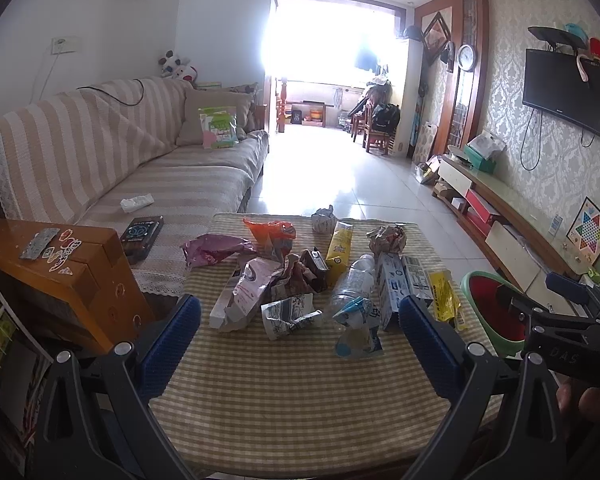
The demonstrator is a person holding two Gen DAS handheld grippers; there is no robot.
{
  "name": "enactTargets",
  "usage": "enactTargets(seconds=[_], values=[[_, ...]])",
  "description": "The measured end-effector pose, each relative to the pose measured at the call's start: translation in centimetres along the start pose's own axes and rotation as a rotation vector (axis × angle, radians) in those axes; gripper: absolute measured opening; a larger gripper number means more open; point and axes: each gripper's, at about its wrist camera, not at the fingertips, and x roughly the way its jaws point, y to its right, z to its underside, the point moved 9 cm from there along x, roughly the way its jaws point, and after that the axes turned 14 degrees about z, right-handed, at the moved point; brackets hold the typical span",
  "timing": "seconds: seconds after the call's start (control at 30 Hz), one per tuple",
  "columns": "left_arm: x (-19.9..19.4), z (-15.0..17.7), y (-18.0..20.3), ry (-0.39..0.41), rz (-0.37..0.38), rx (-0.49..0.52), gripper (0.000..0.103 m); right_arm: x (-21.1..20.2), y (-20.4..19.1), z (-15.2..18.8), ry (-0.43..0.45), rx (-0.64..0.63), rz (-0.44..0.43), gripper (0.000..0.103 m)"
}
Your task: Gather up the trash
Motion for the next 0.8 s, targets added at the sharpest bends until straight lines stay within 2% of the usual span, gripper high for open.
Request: enactTargets(seconds=[0.33, 0.5, 0.8], values=[[0.2, 0.3, 0.1, -0.008, 0.002, -0.004, 0.095, 0.1, -0.2, 0.2, 0.001, -0.008, -0.006, 0.1], [0.2, 0.5, 0.2, -0.013, 0.0, 0.003, 0.095, 0.7, -1.1, 1.3, -0.035, -0.036, -0.043, 0.1], [0.2, 0.9, 0.3, -0.011, -0.004, 0.005, 0.095, 0.2, -0.6, 0.8, -0.003, -0.019, -0.025, 0.1]])
